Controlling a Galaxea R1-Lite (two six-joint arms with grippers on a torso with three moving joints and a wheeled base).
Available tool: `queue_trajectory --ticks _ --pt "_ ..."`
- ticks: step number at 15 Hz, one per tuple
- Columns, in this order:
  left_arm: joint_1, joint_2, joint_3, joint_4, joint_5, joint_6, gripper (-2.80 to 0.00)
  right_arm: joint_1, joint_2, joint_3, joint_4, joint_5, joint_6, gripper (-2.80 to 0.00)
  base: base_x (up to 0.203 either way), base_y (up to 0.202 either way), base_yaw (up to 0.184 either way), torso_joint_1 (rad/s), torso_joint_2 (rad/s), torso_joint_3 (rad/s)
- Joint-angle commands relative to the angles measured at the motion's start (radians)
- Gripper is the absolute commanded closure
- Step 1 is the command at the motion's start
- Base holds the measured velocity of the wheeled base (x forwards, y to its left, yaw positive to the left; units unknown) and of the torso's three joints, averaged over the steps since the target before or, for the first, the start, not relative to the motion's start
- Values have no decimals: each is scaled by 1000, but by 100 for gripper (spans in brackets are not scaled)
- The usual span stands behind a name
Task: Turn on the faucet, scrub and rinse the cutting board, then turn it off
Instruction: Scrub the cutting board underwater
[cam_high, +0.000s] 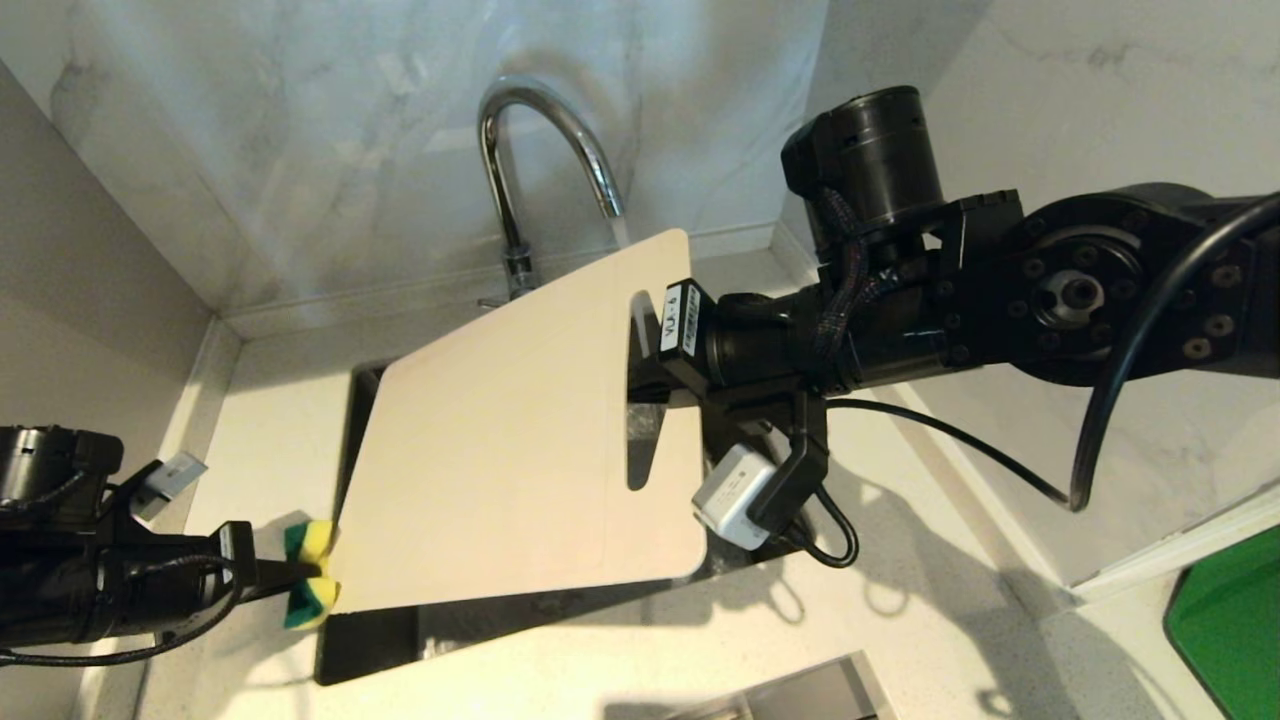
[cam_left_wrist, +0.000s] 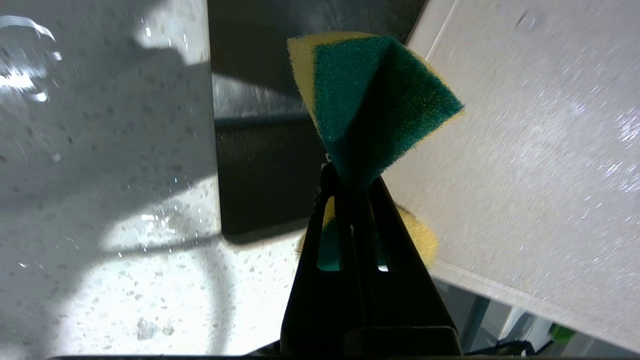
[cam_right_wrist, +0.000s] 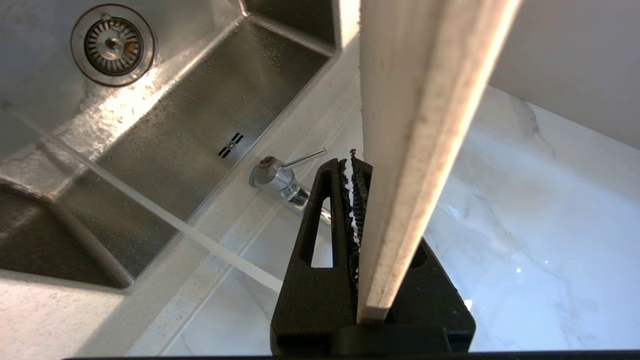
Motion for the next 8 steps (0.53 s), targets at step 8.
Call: queue_trajectory --ticks 8 --pt "-75 -162 -534 346 -5 -31 0 2 -12 49 -33 3 -13 0 0 0 0 0 0 0"
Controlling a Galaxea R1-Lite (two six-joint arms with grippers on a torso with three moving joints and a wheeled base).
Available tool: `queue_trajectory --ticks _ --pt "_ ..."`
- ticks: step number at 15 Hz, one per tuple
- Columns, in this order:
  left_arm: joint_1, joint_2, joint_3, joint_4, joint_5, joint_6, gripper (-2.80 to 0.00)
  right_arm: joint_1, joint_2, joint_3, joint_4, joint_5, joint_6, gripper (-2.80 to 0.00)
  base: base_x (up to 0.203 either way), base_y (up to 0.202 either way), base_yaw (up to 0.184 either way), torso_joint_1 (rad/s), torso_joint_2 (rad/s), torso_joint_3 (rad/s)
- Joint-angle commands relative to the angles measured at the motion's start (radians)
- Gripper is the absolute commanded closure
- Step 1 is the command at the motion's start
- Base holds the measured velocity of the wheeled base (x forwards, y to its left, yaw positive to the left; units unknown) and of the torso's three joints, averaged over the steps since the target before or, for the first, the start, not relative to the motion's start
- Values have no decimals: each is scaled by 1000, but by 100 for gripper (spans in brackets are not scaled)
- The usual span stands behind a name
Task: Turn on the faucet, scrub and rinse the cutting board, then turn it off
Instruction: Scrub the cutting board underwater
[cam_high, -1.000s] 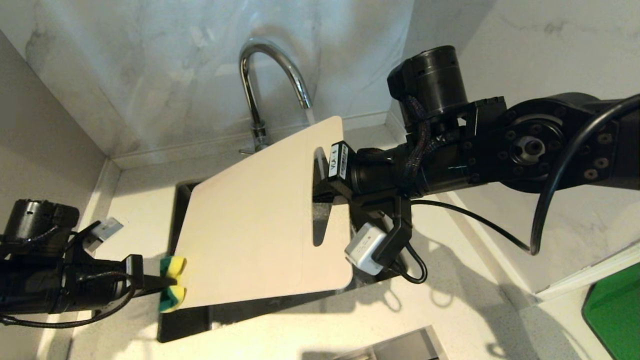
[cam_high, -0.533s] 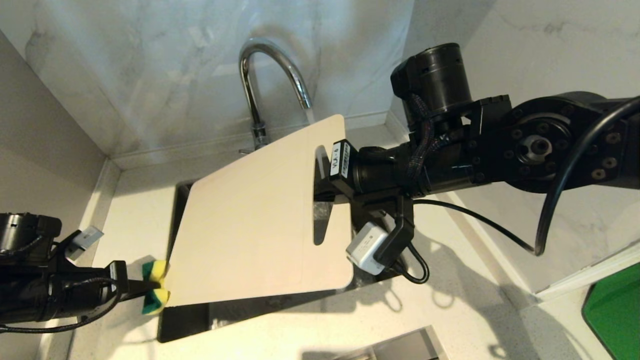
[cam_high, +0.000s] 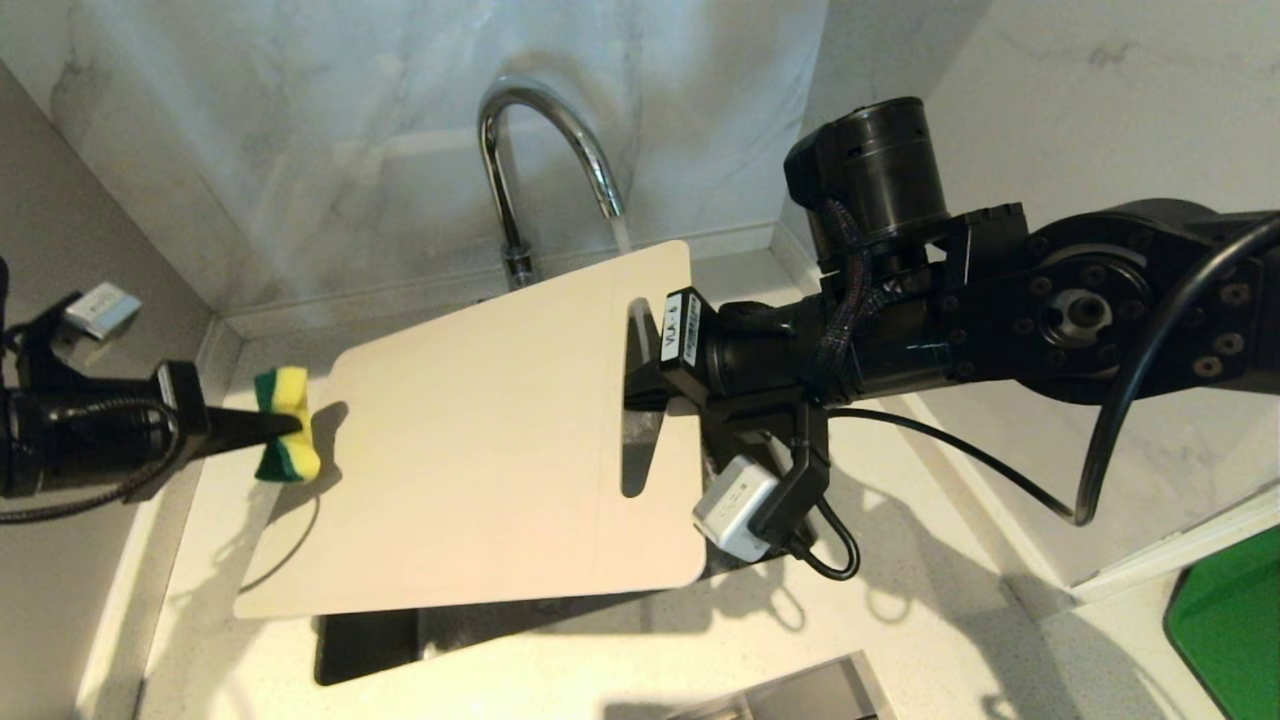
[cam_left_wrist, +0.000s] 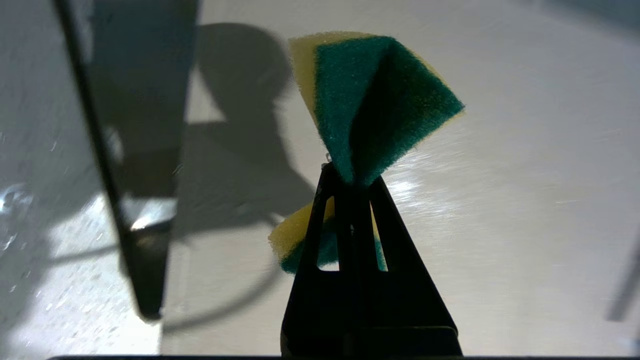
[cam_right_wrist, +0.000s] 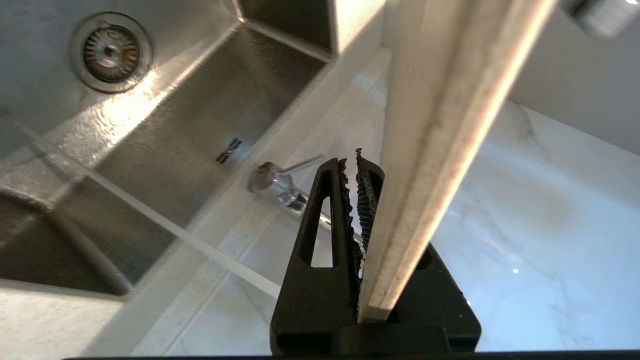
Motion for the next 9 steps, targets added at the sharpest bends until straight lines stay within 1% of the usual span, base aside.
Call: queue_trajectory --ticks 1,3,5,6,7,9 --pt "-60 -17 -226 147 -1 -16 0 6 -3 5 2 1 -19 0 0 0 0 0 0 0" --pt "-170 21 -391 255 9 -42 0 25 -18 24 2 -1 -22 0 0 0 0 0 0 0" --pt "-269 118 -508 308 38 -89 0 46 -38 51 2 -5 -23 0 0 0 0 0 0 0" --pt "-314 161 -549 319 54 -109 0 53 -49 64 2 -7 -22 0 0 0 0 0 0 0" --pt "-343 205 -576 323 63 -120 0 55 -60 75 2 -8 -22 0 0 0 0 0 0 0" --pt "-364 287 -625 325 70 -131 0 55 -75 85 2 -11 -21 0 0 0 0 0 0 0"
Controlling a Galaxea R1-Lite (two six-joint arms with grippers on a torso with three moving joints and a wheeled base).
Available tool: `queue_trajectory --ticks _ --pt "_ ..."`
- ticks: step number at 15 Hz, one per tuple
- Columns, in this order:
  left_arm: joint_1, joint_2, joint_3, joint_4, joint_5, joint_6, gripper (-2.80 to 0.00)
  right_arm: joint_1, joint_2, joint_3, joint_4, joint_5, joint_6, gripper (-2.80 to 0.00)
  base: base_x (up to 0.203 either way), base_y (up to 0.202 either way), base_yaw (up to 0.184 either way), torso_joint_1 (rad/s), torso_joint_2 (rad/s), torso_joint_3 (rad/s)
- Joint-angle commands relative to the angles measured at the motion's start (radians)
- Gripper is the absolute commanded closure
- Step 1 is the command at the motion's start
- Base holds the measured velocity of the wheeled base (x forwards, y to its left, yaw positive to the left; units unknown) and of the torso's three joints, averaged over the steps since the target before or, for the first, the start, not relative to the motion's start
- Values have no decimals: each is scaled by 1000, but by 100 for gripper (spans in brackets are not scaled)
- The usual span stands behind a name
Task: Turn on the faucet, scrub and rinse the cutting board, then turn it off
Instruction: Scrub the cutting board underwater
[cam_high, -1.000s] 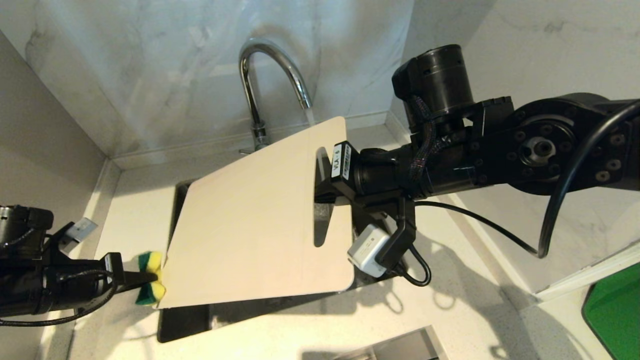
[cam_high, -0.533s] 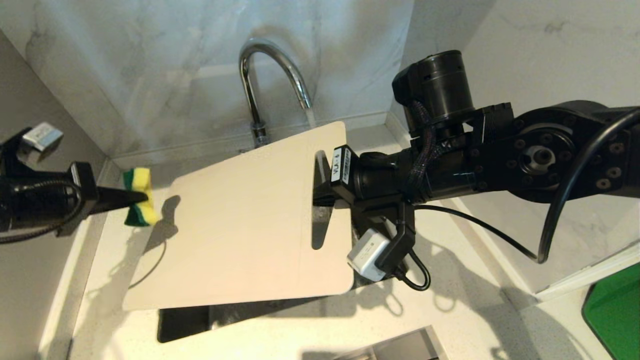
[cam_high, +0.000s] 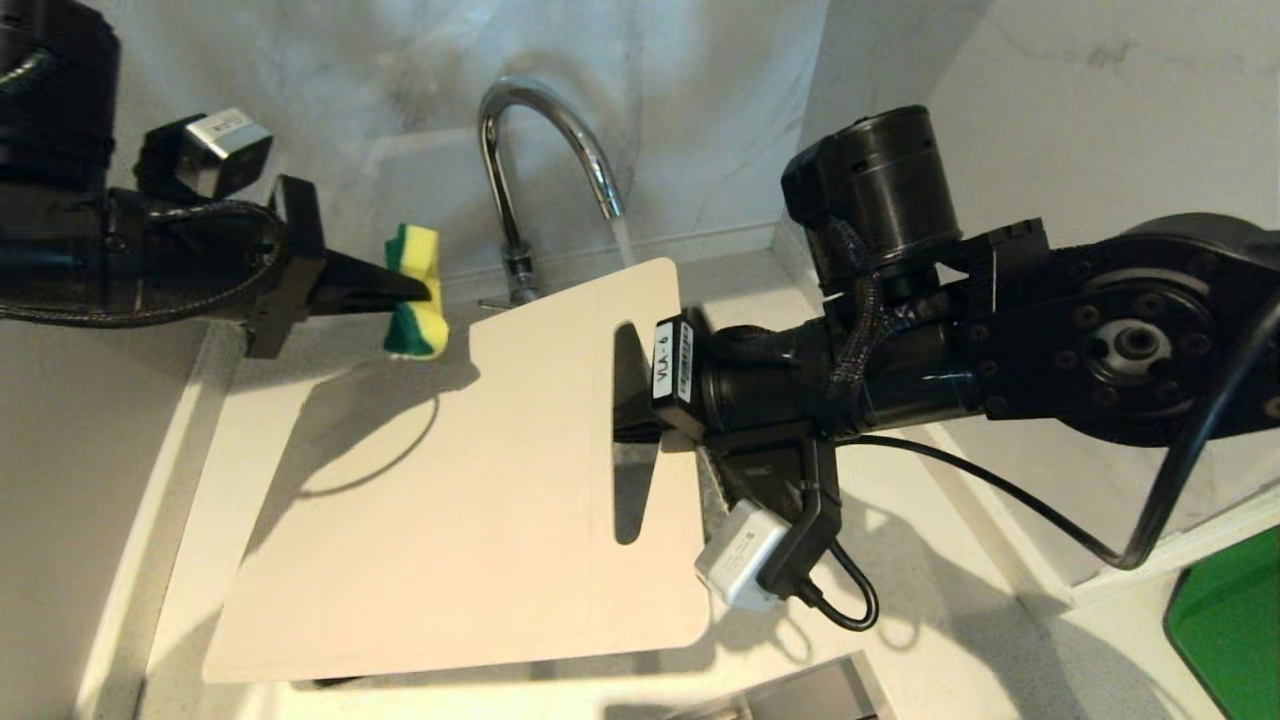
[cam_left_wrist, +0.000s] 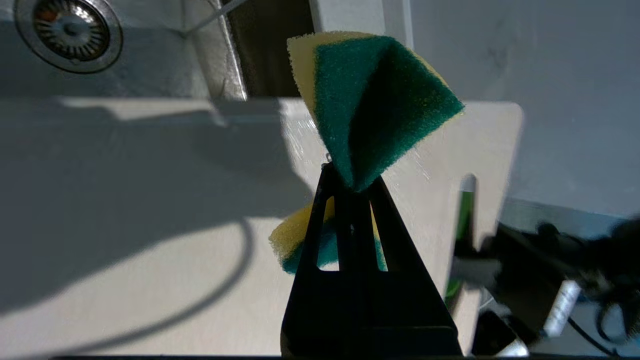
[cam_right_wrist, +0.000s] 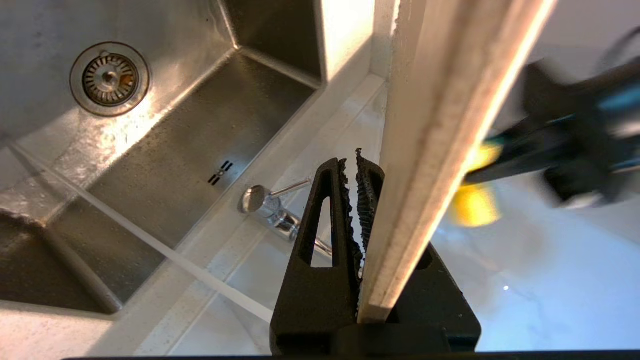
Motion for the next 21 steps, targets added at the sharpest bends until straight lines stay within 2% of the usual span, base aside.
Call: queue_trajectory --ticks 1,6,14,18,21 --pt "-27 139 -61 2 2 -11 0 2 -26 19 1 0 -13 0 0 0 0 0 0 0" --pt "28 208 -66 3 -3 -11 0 1 -35 32 1 0 -11 0 0 0 0 0 0 0" --pt "116 117 61 2 -7 2 0 -1 -41 60 -35 0 -8 0 0 0 0 0 0 0" --pt "170 86 140 0 -15 61 0 -4 -47 60 -36 0 -8 0 0 0 0 0 0 0" --pt "258 82 217 -37 -61 93 0 -9 -55 66 -36 1 -8 0 0 0 0 0 0 0"
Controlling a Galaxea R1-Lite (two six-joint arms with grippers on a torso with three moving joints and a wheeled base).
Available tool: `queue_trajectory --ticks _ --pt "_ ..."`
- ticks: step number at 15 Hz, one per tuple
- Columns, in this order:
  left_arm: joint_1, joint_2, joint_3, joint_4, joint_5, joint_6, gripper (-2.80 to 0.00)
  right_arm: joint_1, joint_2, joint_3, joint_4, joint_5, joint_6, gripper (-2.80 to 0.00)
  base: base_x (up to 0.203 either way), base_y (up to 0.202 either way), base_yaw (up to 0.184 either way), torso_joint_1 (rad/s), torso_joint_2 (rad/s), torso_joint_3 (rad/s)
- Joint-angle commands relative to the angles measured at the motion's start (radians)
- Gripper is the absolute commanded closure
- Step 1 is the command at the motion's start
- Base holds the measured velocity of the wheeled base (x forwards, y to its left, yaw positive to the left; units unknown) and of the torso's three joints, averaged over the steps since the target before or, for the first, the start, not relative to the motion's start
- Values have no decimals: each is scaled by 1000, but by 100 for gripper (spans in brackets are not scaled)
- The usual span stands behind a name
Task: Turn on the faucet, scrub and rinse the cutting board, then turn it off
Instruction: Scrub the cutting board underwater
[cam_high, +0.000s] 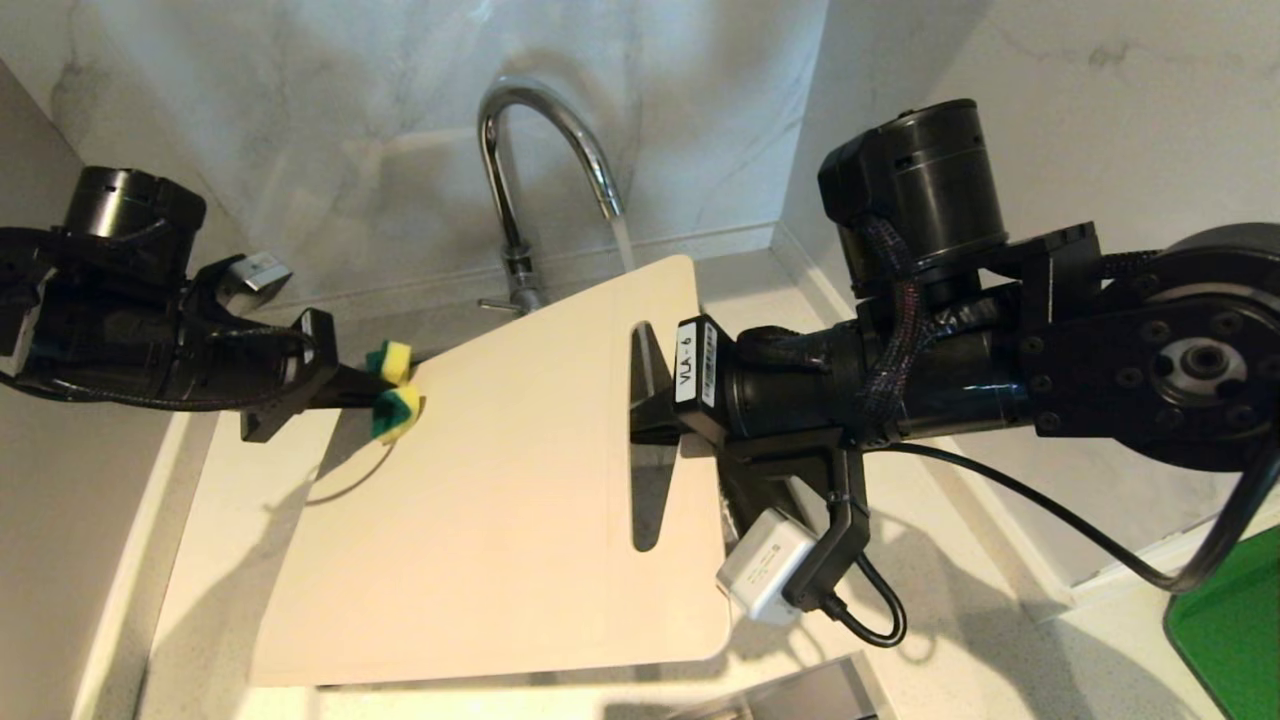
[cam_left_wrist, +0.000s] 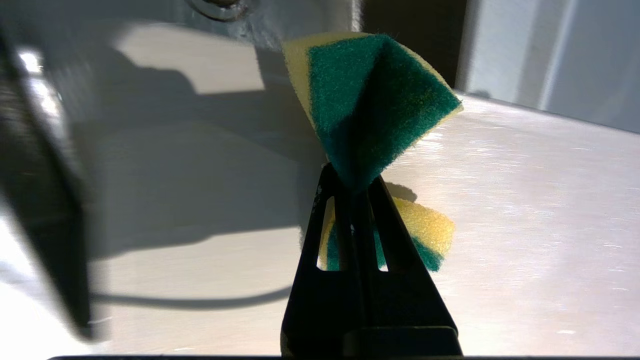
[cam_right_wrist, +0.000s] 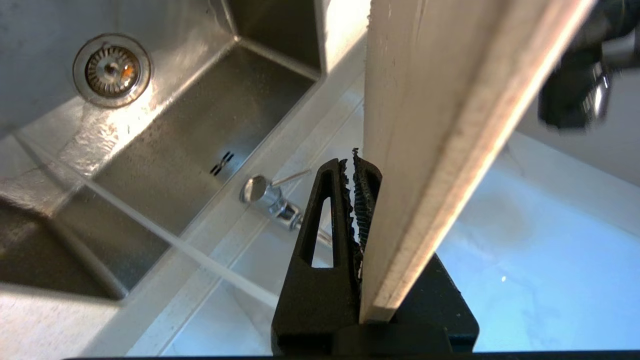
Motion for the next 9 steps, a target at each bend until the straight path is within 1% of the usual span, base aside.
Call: queue_trajectory --ticks 1,3,5,8,9 --pt "78 -5 60 -35 -17 27 0 -5 -7 7 2 4 -13 0 0 0 0 0 0 0" --pt "135 1 87 -49 -37 60 0 -5 -10 7 2 4 -12 0 0 0 0 0 0 0" --pt "175 18 92 -50 -56 95 0 -5 -15 6 2 3 -7 0 0 0 0 0 0 0" --pt "237 29 89 -61 -64 101 0 -6 -32 22 2 3 -3 0 0 0 0 0 0 0" --pt "259 30 86 -74 -77 102 0 -7 -40 33 2 3 -3 0 0 0 0 0 0 0"
